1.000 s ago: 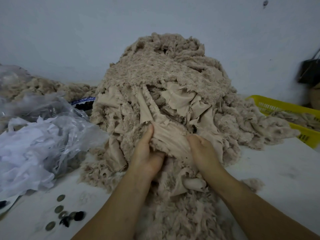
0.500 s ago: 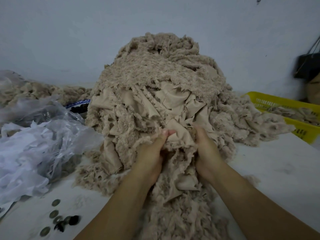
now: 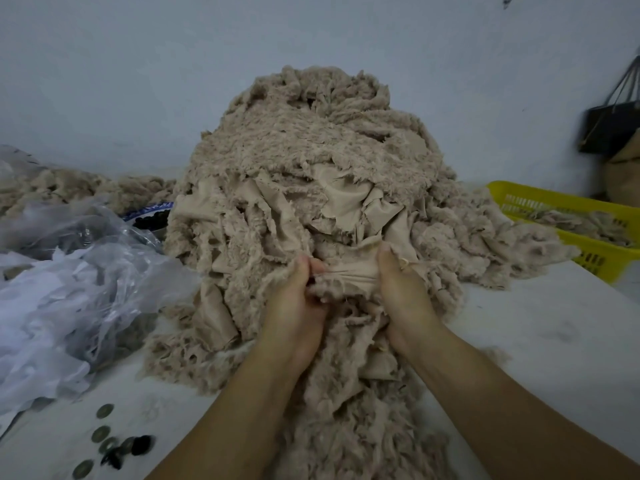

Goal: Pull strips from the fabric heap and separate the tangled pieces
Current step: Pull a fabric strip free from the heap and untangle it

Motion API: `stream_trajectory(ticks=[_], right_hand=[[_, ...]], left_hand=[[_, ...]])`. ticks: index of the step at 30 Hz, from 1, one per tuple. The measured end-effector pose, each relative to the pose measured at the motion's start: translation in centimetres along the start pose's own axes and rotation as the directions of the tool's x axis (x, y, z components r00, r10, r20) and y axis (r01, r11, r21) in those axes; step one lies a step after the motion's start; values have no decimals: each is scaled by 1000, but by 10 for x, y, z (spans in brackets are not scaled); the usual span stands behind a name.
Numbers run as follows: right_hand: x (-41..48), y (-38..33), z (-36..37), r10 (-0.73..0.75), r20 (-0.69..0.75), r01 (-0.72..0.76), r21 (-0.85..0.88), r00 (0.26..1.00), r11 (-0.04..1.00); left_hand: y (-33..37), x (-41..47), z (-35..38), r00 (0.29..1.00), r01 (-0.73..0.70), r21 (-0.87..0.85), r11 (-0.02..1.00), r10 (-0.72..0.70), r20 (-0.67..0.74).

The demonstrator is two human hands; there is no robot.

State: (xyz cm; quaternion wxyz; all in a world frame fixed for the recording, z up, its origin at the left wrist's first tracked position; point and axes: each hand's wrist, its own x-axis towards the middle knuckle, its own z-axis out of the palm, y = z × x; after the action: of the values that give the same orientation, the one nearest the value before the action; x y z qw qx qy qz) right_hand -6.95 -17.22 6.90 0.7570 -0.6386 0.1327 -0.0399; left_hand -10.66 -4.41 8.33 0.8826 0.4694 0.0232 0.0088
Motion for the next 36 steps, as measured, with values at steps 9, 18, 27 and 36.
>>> stream_trajectory(ticks=[9,18,27,36], right_hand=[[10,-2,-4,-95,-172,105,48,981,993],[21,-6,-18,121,-77,-100,234,990,967],[-11,-7,-8,-51,382,10,110,923,994],[-27,-2,3,-114,568,295,-237,815,926]], left_hand=[[-6,-17,21,977,-123,276,953,66,204],[4,-9,10,978,-179,372,911,206,-34],[3,6,-9,999,38,293,955,-42,7],[2,5,-9,976,-14,280,960,74,-205]])
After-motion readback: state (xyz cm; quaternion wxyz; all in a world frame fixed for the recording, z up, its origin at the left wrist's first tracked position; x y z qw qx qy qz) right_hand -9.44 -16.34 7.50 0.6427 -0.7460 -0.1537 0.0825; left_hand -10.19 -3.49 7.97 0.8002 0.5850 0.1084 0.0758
